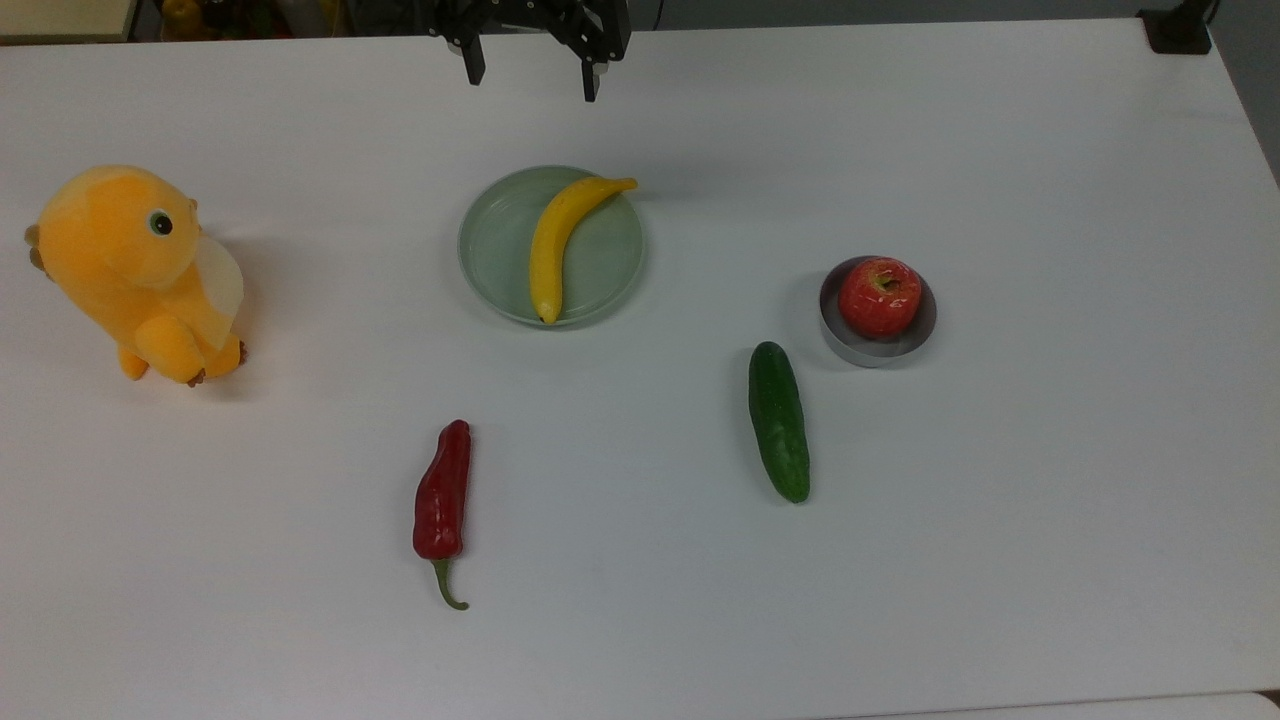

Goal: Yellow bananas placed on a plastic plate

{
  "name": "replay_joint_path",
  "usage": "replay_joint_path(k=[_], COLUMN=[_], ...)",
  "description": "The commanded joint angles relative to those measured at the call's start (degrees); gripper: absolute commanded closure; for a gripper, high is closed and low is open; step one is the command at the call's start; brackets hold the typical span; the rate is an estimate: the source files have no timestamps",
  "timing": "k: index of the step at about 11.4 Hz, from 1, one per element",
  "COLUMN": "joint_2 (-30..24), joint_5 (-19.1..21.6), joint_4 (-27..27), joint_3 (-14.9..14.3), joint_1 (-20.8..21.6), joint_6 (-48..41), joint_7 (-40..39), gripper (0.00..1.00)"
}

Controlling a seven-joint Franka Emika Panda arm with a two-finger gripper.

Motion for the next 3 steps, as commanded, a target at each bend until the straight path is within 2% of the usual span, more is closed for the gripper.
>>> replay_joint_path(k=[1,3], joint_2=[-0.7,-0.7], joint_5=[0.3,0.2], joint_4=[-0.1,-0.1], joint_3=[-0.5,-0.5], joint_1=[1.0,1.0], joint_6=[-1.2,-1.2], joint_7=[-0.3,-0.4], gripper=[0.00,0.00])
